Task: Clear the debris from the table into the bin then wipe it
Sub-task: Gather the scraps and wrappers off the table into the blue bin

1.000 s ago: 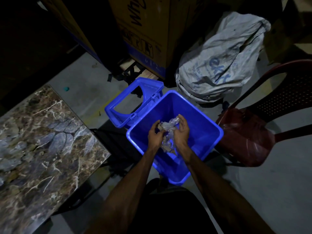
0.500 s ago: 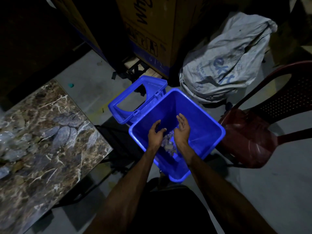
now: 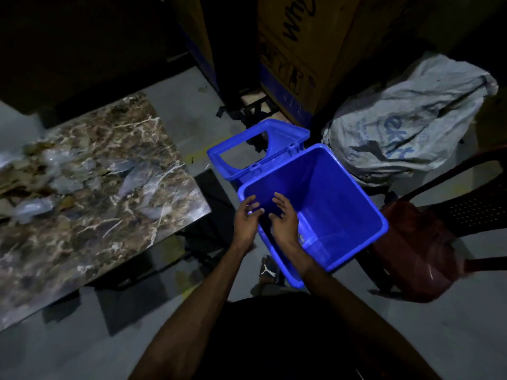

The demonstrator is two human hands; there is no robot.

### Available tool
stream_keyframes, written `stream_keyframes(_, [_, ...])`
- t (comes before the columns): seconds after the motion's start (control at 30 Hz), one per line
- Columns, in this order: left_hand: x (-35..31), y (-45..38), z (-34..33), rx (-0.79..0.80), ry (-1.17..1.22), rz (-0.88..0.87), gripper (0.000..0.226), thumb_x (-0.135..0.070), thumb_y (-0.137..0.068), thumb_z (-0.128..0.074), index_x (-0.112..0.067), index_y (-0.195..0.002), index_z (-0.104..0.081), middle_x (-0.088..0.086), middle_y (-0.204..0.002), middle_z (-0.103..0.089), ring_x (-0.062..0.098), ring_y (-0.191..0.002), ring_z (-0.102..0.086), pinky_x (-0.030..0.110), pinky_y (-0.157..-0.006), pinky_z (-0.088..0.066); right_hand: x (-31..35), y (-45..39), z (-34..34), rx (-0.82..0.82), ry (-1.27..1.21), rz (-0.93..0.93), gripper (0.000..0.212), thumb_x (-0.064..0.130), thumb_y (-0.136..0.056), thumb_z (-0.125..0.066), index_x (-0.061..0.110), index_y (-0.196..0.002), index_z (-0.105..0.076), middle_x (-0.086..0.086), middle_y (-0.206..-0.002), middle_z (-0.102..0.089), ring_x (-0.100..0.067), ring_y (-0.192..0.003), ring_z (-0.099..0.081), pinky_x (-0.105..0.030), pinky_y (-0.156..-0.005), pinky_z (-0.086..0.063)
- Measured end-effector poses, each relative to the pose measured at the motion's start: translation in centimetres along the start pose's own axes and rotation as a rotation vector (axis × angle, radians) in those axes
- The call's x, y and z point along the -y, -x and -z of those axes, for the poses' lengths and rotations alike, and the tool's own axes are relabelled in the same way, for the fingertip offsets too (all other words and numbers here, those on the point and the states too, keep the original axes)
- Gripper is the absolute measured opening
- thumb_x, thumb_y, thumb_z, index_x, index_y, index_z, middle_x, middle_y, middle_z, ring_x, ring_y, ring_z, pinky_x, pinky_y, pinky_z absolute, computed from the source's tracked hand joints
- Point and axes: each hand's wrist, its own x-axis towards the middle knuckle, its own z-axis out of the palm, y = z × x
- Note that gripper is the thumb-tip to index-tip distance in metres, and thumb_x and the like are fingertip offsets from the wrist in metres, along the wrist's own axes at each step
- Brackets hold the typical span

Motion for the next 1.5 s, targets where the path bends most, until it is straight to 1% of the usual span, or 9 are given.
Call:
stream_keyframes(0.13, [-0.3,2.7,7.4,-0.084,-0.003,-0.068,0.044,0.012,-0.09,-0.061,-0.015,-0.125,-0.059,0.011,-0.097,-0.067,0.01,-0.08,-0.064,0.022,-0.074,-0.049,-0.6,4.2,-4.0,0.221,0.169,0.088,0.058,-0.007,-0.081,-0.061,0.011,-0.136,-0.06,-0.008,-0.133,-0.065,-0.02,-0.119,-0.063,-0.041,-0.106,-0.049])
stream_keyframes(0.23, [0.1,6.4,13.0,-0.21,0.08,-0.068,0.042,0.012,-0.094,-0.059,-0.006,-0.131,-0.057,0.005,-0.095,-0.068,-0.003,-0.073,-0.065,0.014,-0.068,-0.048,0.4,8.1,-7.2,0.391,0.234,0.186,0.047,0.013,-0.087,-0.057,0.019,-0.134,-0.06,-0.005,-0.132,-0.066,-0.011,-0.115,-0.065,-0.036,-0.105,-0.05])
stream_keyframes(0.33, [1.6,9.9,18.4,-0.328,0.176,-0.055,0.042,0.004,-0.096,-0.064,-0.009,-0.135,-0.058,0.007,-0.103,-0.069,0.007,-0.085,-0.069,0.019,-0.075,-0.051,1.2,11.9,-10.6,0.523,0.295,0.275,0.039,0.019,-0.094,-0.057,0.025,-0.132,-0.059,-0.002,-0.129,-0.067,0.0,-0.11,-0.065,-0.031,-0.101,-0.051])
stream_keyframes(0.43, [2.4,13.4,22.7,-0.428,0.229,-0.044,0.038,-0.002,-0.097,-0.066,-0.017,-0.131,-0.06,0.009,-0.113,-0.068,0.02,-0.1,-0.068,0.022,-0.079,-0.052,0.6,15.1,-13.4,0.65,0.384,0.363,0.038,0.017,-0.1,-0.06,0.014,-0.138,-0.06,-0.005,-0.133,-0.066,-0.008,-0.116,-0.065,-0.036,-0.103,-0.052])
stream_keyframes(0.67, [3.9,20.0,30.7,-0.617,0.07,-0.092,0.04,-0.015,-0.099,-0.068,-0.017,-0.138,-0.059,0.002,-0.119,-0.067,0.012,-0.104,-0.066,0.02,-0.088,-0.052,-0.9,19.9,-18.4,0.869,0.588,0.497,0.044,0.023,-0.103,-0.063,0.018,-0.145,-0.055,-0.002,-0.146,-0.055,-0.011,-0.132,-0.052,-0.027,-0.109,-0.042])
stream_keyframes(1.0, [3.4,18.7,37.1,-0.776,-0.006,-0.02,0.037,-0.016,-0.1,-0.065,-0.015,-0.137,-0.06,0.006,-0.121,-0.066,0.019,-0.109,-0.065,0.028,-0.091,-0.052,-0.8,19.7,-26.5,1.007,0.716,0.558,0.057,0.043,-0.096,-0.053,0.012,-0.144,-0.054,-0.01,-0.147,-0.055,-0.027,-0.136,-0.05,-0.042,-0.113,-0.042])
stream_keyframes(1.23, [-1.1,13.6,43.3,-0.782,-0.031,0.001,0.032,-0.008,-0.098,-0.064,-0.018,-0.128,-0.061,0.009,-0.118,-0.065,0.014,-0.101,-0.062,0.015,-0.083,-0.048,1.2,16.8,-36.9,1.136,0.612,0.516,0.041,0.019,-0.102,-0.059,0.022,-0.143,-0.053,0.005,-0.135,-0.055,-0.012,-0.116,-0.056,-0.029,-0.091,-0.052])
stream_keyframes(1.4, [-3.4,9.3,46.4,-0.857,0.023,0.023,0.029,-0.012,-0.093,-0.065,-0.028,-0.117,-0.063,0.012,-0.114,-0.066,0.019,-0.094,-0.066,0.027,-0.073,-0.055,2.9,14.1,-41.4,1.167,0.594,0.49,0.037,0.015,-0.102,-0.06,0.023,-0.137,-0.056,0.001,-0.127,-0.058,0.005,-0.101,-0.057,-0.01,-0.075,-0.048])
stream_keyframes(1.5, [-4.1,7.3,47.1,-0.835,0.01,0.056,0.029,-0.01,-0.094,-0.066,-0.026,-0.118,-0.065,0.004,-0.112,-0.068,0.02,-0.096,-0.068,0.035,-0.076,-0.059,2.9,12.7,-42.9,1.128,0.618,0.461,0.035,0.016,-0.099,-0.06,0.026,-0.132,-0.058,0.002,-0.125,-0.059,0.003,-0.101,-0.06,-0.023,-0.081,-0.054])
